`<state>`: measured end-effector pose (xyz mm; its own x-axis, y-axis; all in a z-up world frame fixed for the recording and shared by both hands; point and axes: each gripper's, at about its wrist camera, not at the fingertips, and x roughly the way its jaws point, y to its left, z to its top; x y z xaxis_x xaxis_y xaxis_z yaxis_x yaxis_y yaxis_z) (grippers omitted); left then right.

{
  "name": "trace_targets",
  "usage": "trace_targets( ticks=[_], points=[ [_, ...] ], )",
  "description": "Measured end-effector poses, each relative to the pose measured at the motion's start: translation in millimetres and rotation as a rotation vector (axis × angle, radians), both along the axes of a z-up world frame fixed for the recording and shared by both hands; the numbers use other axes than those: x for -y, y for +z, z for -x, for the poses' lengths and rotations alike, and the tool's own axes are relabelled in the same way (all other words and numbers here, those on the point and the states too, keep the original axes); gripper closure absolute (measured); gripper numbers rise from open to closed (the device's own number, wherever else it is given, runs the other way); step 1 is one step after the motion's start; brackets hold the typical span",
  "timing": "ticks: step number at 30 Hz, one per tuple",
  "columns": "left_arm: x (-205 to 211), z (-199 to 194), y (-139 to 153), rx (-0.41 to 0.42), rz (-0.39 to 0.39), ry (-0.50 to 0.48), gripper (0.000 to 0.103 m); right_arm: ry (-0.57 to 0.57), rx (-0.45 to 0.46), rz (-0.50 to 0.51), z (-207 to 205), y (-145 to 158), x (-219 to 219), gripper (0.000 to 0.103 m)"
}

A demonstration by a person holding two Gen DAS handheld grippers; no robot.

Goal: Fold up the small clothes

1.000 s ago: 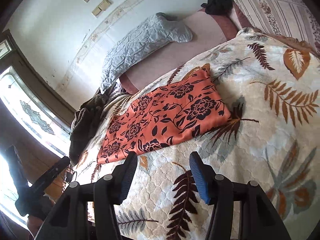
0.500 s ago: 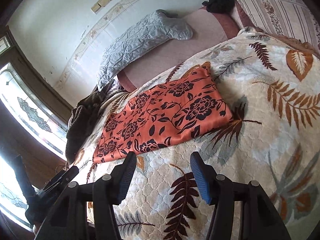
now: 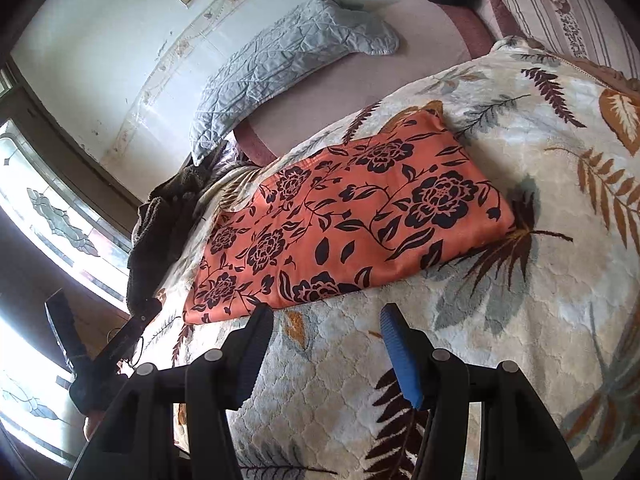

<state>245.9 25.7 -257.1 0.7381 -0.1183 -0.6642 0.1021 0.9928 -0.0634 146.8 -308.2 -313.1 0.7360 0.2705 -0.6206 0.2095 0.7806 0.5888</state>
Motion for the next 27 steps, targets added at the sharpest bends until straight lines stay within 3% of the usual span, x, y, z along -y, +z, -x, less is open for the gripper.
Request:
trace_targets(
  ticks=[9,27],
  points=[
    [-17,-9,1,0.008,0.039,0.036,0.005,0.018,-0.018,0.037,-30,-4,-19,0.043],
    [8,-17,-12,-0.029,-0.015,-0.009,0.005,-0.034,-0.03,-0.002,-64,-17,1,0.043]
  ],
)
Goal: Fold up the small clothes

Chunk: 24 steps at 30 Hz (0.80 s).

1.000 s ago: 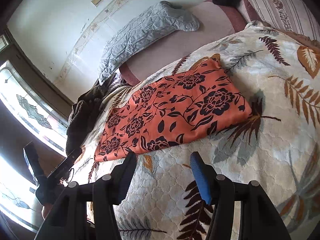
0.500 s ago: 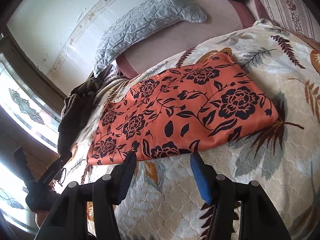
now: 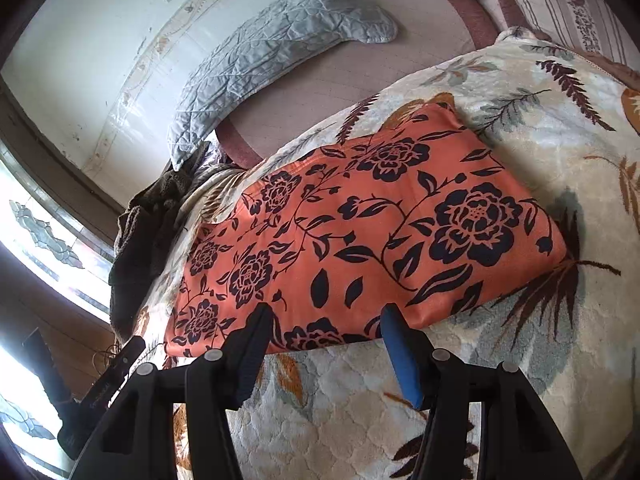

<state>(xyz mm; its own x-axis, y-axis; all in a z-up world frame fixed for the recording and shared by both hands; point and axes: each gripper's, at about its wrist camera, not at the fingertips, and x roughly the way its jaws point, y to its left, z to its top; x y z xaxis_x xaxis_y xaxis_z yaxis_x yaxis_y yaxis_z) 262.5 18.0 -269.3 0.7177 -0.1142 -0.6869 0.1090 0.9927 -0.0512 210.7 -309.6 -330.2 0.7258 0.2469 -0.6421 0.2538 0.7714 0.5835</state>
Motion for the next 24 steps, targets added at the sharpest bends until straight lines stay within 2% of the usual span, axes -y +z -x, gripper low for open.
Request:
trace_targets(
  ticks=[5,8,11,13,16,18,20,24],
  points=[
    [27,-17,-10,-0.049,-0.022,-0.066,0.005,-0.015,0.002,0.0,-16,-1,12,0.044],
    [49,-39,-13,-0.034,-0.099,-0.083,0.005,-0.02,-0.001,0.035,-29,-2,17,0.045],
    [59,-60,-15,-0.033,-0.109,-0.094,0.005,-0.032,-0.007,0.033,-40,-6,28,0.045],
    [61,-72,-25,-0.074,-0.094,-0.081,0.005,-0.035,-0.012,0.03,-49,-10,33,0.045],
    [63,-89,-50,-0.198,-0.085,-0.065,0.005,-0.036,-0.028,0.032,-65,-16,37,0.045],
    [72,-93,-69,-0.238,-0.166,-0.066,0.005,-0.02,-0.05,0.023,-78,-25,38,0.045],
    [78,-88,-73,-0.197,-0.22,-0.094,0.004,0.003,-0.131,0.016,-92,-42,35,0.046],
    [66,-79,-63,-0.208,-0.166,-0.092,0.005,0.002,-0.12,0.045,-84,-34,30,0.047]
  ],
)
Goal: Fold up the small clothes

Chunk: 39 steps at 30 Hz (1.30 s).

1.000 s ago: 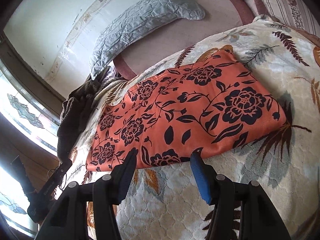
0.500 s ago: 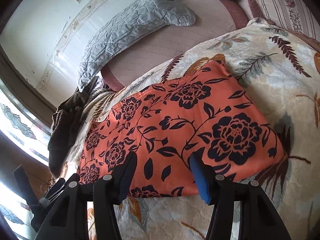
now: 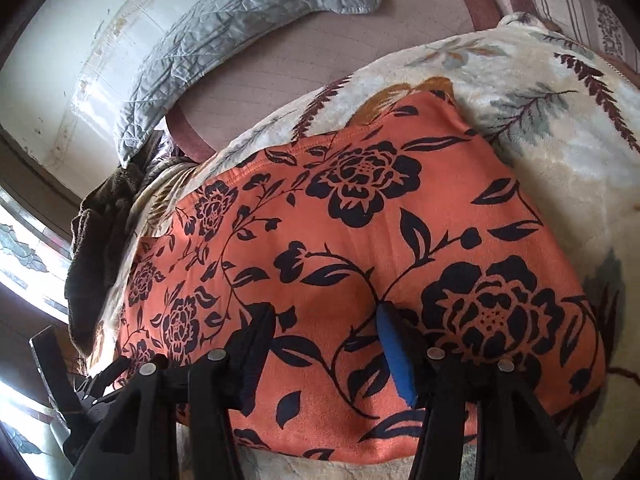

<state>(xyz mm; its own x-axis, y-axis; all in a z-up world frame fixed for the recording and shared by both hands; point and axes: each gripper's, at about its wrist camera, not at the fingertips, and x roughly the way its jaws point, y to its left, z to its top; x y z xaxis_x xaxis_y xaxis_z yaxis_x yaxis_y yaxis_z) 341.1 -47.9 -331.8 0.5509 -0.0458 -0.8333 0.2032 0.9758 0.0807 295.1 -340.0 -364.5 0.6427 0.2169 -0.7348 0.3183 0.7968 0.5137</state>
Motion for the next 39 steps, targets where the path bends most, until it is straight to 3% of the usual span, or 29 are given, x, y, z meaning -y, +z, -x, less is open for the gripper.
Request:
trace_targets(
  ticks=[7,11,16,21,23,26,28,39],
  points=[
    [-27,46,30,0.077,0.021,0.04,0.005,-0.012,0.147,-0.008,59,43,1,0.046],
    [-57,55,20,-0.03,0.135,0.138,0.005,-0.03,0.153,-0.068,74,46,12,0.046],
    [-76,57,-2,-0.146,0.173,0.206,0.005,-0.033,0.133,-0.184,71,36,18,0.044],
    [-75,34,18,-0.007,0.114,0.243,0.005,-0.003,0.15,-0.153,45,36,2,0.044],
    [-68,17,21,0.041,0.043,0.233,0.005,0.004,0.146,-0.136,27,32,-4,0.044],
    [-60,-4,-2,-0.014,-0.038,0.237,0.005,0.029,0.078,-0.121,0,14,-9,0.044],
    [-60,-7,-10,-0.033,-0.029,0.245,0.003,0.078,-0.03,-0.114,-17,-7,-15,0.044],
    [-53,7,10,0.054,-0.039,0.207,0.003,0.065,0.077,-0.138,-8,12,-11,0.044]
  ],
)
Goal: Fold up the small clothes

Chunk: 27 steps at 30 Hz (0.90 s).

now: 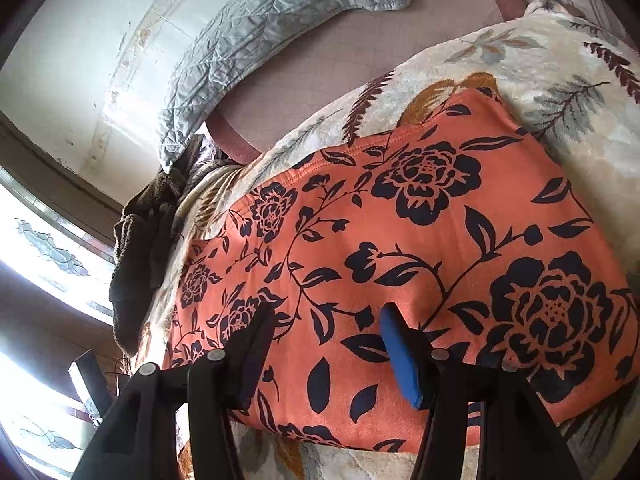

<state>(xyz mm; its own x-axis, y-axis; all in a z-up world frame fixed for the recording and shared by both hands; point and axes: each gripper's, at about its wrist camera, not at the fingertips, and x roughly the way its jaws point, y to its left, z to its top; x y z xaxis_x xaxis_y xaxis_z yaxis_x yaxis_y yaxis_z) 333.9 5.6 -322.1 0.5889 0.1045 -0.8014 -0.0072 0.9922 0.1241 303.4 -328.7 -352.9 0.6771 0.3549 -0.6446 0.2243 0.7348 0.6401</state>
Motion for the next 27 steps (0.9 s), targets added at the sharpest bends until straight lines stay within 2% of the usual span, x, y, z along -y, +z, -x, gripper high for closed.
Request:
trace_targets(
  ticks=[10,20,24,27],
  points=[
    [5,15,21,0.087,0.023,-0.037,0.003,-0.011,0.011,0.014,21,11,3,0.044],
    [10,15,21,0.097,0.045,-0.056,0.003,-0.04,-0.015,-0.003,22,4,13,0.044],
    [13,9,11,0.047,0.049,-0.07,0.003,-0.026,-0.093,-0.017,14,-12,14,0.044],
    [18,0,-11,-0.072,0.045,-0.088,0.003,-0.021,-0.105,-0.017,11,-16,15,0.045]
  ],
)
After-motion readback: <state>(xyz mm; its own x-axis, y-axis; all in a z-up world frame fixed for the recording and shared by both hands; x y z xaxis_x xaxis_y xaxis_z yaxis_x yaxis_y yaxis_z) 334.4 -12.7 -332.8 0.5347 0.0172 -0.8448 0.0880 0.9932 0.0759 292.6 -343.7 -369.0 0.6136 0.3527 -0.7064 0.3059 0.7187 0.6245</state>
